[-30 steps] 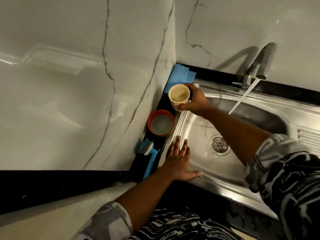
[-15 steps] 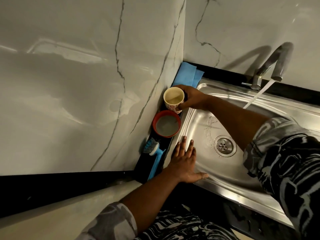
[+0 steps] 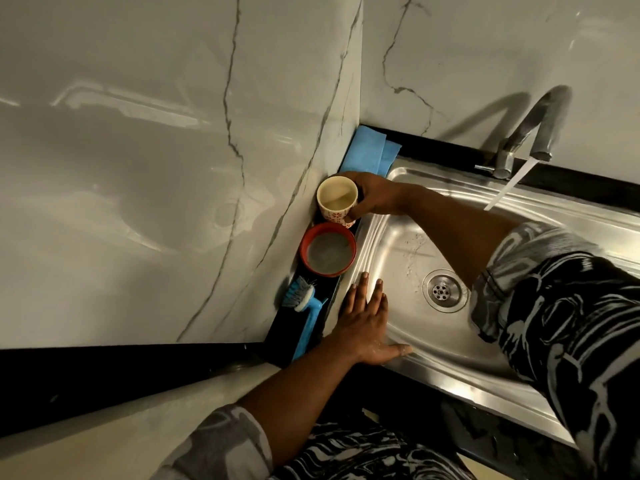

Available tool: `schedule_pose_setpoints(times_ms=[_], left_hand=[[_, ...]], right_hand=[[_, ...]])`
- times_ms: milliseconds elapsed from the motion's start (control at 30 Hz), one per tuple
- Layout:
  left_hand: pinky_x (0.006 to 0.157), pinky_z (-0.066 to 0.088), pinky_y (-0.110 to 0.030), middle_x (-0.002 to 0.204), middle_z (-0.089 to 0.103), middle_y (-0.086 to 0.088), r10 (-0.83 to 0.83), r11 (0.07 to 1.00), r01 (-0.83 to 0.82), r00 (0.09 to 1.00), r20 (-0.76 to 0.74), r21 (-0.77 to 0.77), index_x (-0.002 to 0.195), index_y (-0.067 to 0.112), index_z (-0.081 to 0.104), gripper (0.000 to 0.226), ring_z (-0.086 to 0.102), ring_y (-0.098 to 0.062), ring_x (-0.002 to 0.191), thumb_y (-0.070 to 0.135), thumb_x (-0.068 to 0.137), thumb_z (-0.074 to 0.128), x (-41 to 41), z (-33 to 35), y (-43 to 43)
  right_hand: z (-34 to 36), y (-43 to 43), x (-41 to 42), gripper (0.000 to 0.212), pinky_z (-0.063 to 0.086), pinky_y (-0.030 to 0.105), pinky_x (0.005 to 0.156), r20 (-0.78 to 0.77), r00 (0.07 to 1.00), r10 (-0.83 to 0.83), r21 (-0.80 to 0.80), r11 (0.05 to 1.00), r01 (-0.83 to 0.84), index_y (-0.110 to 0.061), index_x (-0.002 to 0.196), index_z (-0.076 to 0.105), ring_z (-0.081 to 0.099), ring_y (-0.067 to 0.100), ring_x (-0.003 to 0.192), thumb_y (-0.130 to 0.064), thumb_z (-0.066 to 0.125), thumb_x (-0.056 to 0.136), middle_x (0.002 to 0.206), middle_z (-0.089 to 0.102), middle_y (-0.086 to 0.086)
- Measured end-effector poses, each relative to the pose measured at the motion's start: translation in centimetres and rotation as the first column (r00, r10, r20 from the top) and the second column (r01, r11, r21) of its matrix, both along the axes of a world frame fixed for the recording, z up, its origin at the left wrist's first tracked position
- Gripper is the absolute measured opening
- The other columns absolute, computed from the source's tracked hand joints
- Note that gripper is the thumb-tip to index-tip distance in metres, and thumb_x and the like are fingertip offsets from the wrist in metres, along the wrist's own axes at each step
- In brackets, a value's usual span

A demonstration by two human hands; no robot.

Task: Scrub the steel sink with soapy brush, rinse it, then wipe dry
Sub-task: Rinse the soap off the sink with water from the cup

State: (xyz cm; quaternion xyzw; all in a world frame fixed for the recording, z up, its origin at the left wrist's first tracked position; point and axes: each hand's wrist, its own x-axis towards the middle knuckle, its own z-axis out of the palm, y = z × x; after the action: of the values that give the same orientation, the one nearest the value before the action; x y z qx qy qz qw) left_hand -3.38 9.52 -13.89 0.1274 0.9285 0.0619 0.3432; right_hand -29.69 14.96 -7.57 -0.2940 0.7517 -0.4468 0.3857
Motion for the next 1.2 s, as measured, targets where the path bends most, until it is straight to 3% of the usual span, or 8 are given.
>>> schedule_pose_setpoints(times_ms=[233, 433, 667, 800, 900, 1000, 1100, 1200], left_hand=[[0.123, -0.025, -0.057, 0.161, -0.048, -0.009, 0.000, 1.000, 0.000, 1.000, -0.020, -0.003, 0.168, 0.009, -0.009, 0.125, -0.060, -0.032, 0.136, 0.095, 0.086, 0.034, 0.0, -0.2, 0.0], [0.122, -0.026, -0.055, 0.168, -0.038, -0.009, 0.028, 0.999, -0.026, 0.999, -0.044, 0.042, 0.168, 0.007, 0.001, 0.124, -0.057, -0.032, 0.140, 0.093, 0.086, 0.037, 0.0, -0.1, 0.0], [0.124, -0.025, -0.050, 0.177, -0.004, -0.012, -0.020, 0.997, 0.034, 0.980, -0.199, 0.069, 0.169, 0.008, 0.013, 0.114, -0.024, -0.031, 0.160, 0.084, 0.089, 0.046, -2.5, 0.9, 1.8], [0.131, -0.009, -0.049, 0.176, 0.002, -0.019, -0.008, 0.994, 0.035, 0.970, -0.243, 0.106, 0.168, 0.005, 0.009, 0.116, -0.010, -0.032, 0.163, 0.084, 0.091, 0.048, -8.2, 2.0, 4.5], [0.132, -0.002, -0.048, 0.176, 0.002, -0.020, 0.013, 0.993, 0.017, 0.966, -0.257, 0.115, 0.167, 0.004, 0.007, 0.118, -0.005, -0.034, 0.164, 0.083, 0.092, 0.051, -11.5, 2.7, 5.8], [0.132, 0.000, -0.048, 0.175, 0.002, -0.023, 0.020, 0.994, 0.013, 0.956, -0.293, 0.108, 0.167, 0.001, 0.006, 0.121, -0.001, -0.036, 0.163, 0.079, 0.090, 0.058, -13.3, 3.3, 6.2], [0.131, -0.001, -0.047, 0.175, 0.000, -0.024, 0.032, 0.997, -0.008, 0.951, -0.306, 0.080, 0.167, -0.001, 0.003, 0.122, -0.002, -0.036, 0.163, 0.076, 0.091, 0.060, -14.0, 3.3, 6.0], [0.132, 0.000, -0.046, 0.175, 0.000, -0.024, 0.033, 0.999, -0.020, 0.948, -0.318, 0.044, 0.167, 0.000, 0.004, 0.123, -0.002, -0.036, 0.163, 0.077, 0.090, 0.060, -14.0, 2.7, 5.5]], right_hand=[[0.4, 0.3, 0.6, 0.100, 0.050, 0.031, 0.104, -0.026, 0.999, -0.027, 0.039, 0.999, 0.028, -0.019, 0.156, 0.033, 0.050, 0.017, 0.131, 0.008, 0.082, 0.073, 0.144, 0.050, 0.003], [0.0, 4.4, 5.5, 0.081, 0.057, 0.042, 0.099, -0.027, 0.905, -0.425, -0.045, 0.905, 0.423, -0.016, 0.150, 0.045, 0.057, 0.020, 0.127, 0.002, 0.081, 0.080, 0.140, 0.057, 0.004], [-1.7, 21.7, 12.2, 0.047, 0.058, 0.025, 0.086, -0.223, 0.896, -0.383, 0.404, 0.801, 0.443, -0.029, 0.124, 0.067, 0.067, 0.008, 0.106, -0.018, 0.085, 0.082, 0.123, 0.069, -0.007], [1.3, 27.1, 7.8, 0.036, 0.060, 0.039, 0.087, -0.522, 0.692, -0.499, 0.385, 0.586, 0.713, -0.029, 0.120, 0.071, 0.073, 0.019, 0.096, -0.022, 0.080, 0.086, 0.107, 0.076, 0.000], [4.8, 26.1, 3.7, 0.031, 0.057, 0.035, 0.087, -0.677, 0.546, -0.494, 0.223, 0.570, 0.791, -0.026, 0.122, 0.073, 0.072, 0.025, 0.098, -0.018, 0.069, 0.092, 0.110, 0.076, 0.004], [6.1, 23.2, -0.5, 0.029, 0.053, 0.036, 0.085, -0.707, 0.619, -0.341, 0.332, 0.613, 0.717, -0.013, 0.122, 0.070, 0.068, 0.034, 0.103, -0.021, 0.064, 0.095, 0.116, 0.073, 0.012], [5.8, 21.3, -2.8, 0.048, 0.040, 0.036, 0.114, -0.548, 0.815, -0.188, 0.499, 0.708, 0.499, -0.016, 0.144, 0.056, 0.052, 0.029, 0.134, -0.023, 0.062, 0.097, 0.149, 0.054, 0.008], [5.2, 20.7, -3.6, 0.055, 0.028, 0.037, 0.122, -0.512, 0.859, -0.023, 0.622, 0.680, 0.389, -0.021, 0.157, 0.039, 0.035, 0.032, 0.148, -0.020, 0.053, 0.104, 0.162, 0.036, 0.011]])
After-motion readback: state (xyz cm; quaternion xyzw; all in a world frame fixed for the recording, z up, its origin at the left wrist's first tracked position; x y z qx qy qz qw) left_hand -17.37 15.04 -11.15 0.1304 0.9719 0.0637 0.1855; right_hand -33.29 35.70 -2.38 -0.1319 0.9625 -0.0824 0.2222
